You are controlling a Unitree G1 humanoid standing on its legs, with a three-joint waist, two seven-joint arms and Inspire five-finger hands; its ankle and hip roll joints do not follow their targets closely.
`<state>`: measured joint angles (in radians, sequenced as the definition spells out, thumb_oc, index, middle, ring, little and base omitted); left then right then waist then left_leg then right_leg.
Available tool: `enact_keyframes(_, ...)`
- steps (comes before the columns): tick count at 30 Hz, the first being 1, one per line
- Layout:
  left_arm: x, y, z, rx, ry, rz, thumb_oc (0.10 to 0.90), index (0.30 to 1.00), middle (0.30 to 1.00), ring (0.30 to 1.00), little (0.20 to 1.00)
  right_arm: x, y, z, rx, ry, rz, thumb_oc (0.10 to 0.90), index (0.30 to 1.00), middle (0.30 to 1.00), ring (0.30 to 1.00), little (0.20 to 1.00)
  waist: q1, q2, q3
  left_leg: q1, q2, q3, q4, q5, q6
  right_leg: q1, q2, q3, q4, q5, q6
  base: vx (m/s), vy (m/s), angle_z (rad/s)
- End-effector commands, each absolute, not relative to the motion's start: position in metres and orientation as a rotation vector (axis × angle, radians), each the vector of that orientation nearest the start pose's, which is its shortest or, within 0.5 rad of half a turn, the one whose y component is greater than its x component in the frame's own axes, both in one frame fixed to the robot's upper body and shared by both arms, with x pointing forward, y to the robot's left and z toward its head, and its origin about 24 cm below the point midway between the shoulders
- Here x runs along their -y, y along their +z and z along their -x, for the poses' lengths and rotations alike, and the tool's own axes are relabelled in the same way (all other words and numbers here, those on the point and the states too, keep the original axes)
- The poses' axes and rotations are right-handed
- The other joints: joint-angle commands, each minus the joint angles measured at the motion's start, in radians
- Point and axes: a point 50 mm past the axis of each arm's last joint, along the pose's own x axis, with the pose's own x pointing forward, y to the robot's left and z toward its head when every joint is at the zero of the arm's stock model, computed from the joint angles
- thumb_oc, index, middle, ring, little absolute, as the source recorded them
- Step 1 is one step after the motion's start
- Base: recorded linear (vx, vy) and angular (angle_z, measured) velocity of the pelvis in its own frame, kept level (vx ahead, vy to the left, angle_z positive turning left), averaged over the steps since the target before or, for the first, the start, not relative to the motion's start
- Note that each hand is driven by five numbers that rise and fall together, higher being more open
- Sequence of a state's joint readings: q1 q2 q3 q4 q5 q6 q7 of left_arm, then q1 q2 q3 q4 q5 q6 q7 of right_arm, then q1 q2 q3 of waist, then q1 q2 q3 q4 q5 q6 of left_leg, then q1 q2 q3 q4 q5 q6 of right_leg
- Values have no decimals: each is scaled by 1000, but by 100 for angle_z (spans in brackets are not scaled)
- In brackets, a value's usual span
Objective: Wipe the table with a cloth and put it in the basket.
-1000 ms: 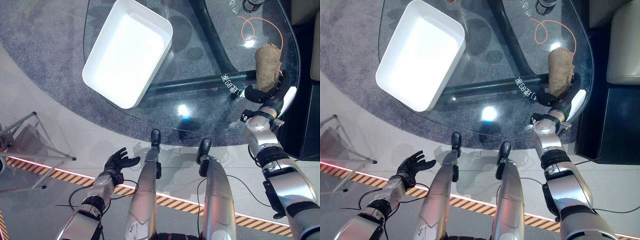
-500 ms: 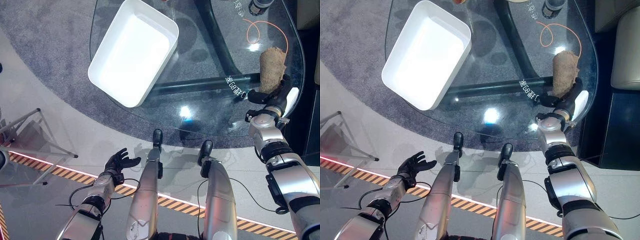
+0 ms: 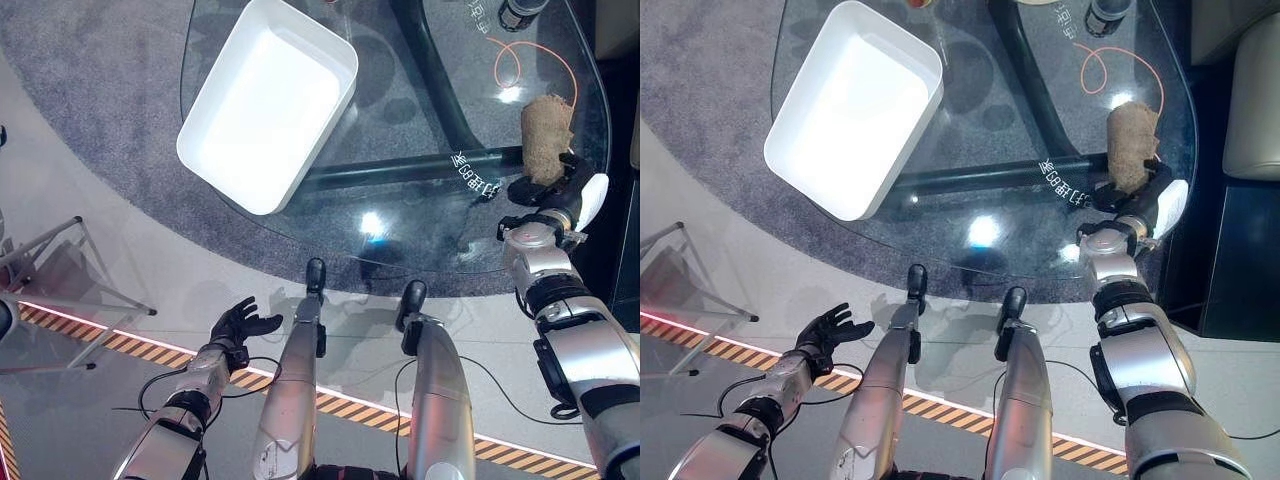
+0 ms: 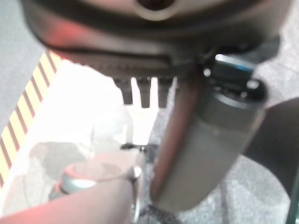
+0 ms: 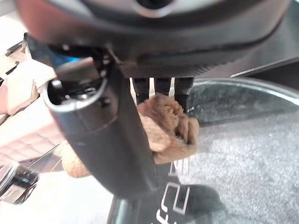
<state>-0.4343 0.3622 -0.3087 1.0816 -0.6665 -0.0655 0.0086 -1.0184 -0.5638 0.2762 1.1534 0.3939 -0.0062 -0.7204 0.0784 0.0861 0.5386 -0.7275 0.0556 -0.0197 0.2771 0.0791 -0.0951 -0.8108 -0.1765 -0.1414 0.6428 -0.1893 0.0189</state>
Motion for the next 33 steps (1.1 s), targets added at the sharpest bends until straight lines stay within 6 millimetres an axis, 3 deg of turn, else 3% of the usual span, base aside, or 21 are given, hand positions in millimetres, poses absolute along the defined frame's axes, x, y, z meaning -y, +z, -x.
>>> enact_keyframes(1,-240,-64,-273,-633,169,38,800,900,900,900,900,313,178,-376,42,-944,374,100,300,300,300,200,-1,22,-19,-8,-71,23,147,-105,64,40,47,-14,-142,126,29,0,0,0)
enact_keyframes(8,-240,-64,-273,-631,167,37,800,900,900,900,900,307,184,-379,67,-902,395,100,300,300,300,200,-1,23,-19,-4,-72,23,142,-103,64,41,46,-15,-145,129,31,0,0,0)
enact_keyframes(16,-238,-62,-276,-627,163,36,800,900,900,900,900,284,197,-389,147,-774,483,100,300,300,300,200,-1,20,-19,-1,-74,25,131,-98,62,45,47,-19,-157,133,31,0,0,0)
enact_keyframes(22,-237,-62,-275,-625,161,36,800,900,900,900,900,242,217,-400,261,-572,614,100,300,300,300,200,0,16,-19,5,-75,27,119,-91,58,53,48,-23,-168,135,31,0,0,0)
enact_keyframes(23,-237,-62,-275,-624,161,38,800,900,900,900,900,228,223,-402,302,-504,665,100,300,300,300,200,1,14,-19,6,-77,27,116,-88,56,55,49,-25,-172,135,30,0,0,0)
enact_keyframes(25,-237,-62,-274,-623,160,38,800,900,900,900,900,219,225,-402,321,-468,695,100,300,300,300,200,0,14,-19,7,-78,28,114,-86,56,55,50,-25,-173,135,30,0,0,0)
enact_keyframes(28,-235,-62,-275,-621,160,41,800,900,900,900,900,186,231,-402,389,-320,823,100,300,300,300,200,0,14,-19,11,-80,33,106,-83,55,60,48,-29,-181,134,27,0,0,0)
enact_keyframes(30,-235,-62,-274,-621,159,42,800,900,900,900,900,179,231,-402,403,-286,861,100,300,300,300,200,1,14,-19,13,-82,34,103,-82,55,62,48,-30,-183,134,26,0,0,0)
enact_keyframes(33,-234,-64,-273,-621,147,40,800,900,900,900,900,152,228,-399,443,-158,954,100,300,300,300,200,3,17,-19,17,-86,36,102,-79,52,69,45,-31,-189,132,23,0,0,0)
